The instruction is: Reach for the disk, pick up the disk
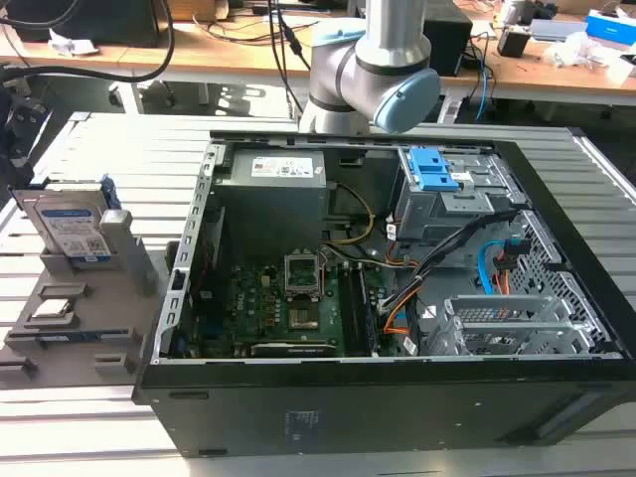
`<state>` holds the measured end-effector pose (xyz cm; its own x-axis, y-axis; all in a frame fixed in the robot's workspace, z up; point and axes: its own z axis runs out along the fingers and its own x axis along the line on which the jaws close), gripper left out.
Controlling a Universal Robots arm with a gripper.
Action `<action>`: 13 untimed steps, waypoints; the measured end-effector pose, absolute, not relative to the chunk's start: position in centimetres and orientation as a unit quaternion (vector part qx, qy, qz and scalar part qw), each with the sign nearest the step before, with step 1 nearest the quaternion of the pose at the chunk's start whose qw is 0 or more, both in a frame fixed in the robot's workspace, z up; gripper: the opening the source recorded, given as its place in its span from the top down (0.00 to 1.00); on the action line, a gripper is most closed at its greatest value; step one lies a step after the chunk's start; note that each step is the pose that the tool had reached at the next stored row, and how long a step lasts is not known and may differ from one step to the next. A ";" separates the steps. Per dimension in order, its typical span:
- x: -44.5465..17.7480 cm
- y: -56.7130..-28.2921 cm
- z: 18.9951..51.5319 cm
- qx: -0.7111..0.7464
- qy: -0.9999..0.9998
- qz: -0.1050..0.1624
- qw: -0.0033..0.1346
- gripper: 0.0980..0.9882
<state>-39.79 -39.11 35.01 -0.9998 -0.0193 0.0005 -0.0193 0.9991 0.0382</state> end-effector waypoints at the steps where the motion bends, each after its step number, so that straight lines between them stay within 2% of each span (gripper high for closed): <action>1: -39.8 -39.1 35.0 0.016 -1.000 -0.019 0.001 0.99; 13: -39.8 -39.1 35.0 0.082 -0.996 -0.019 0.002 0.99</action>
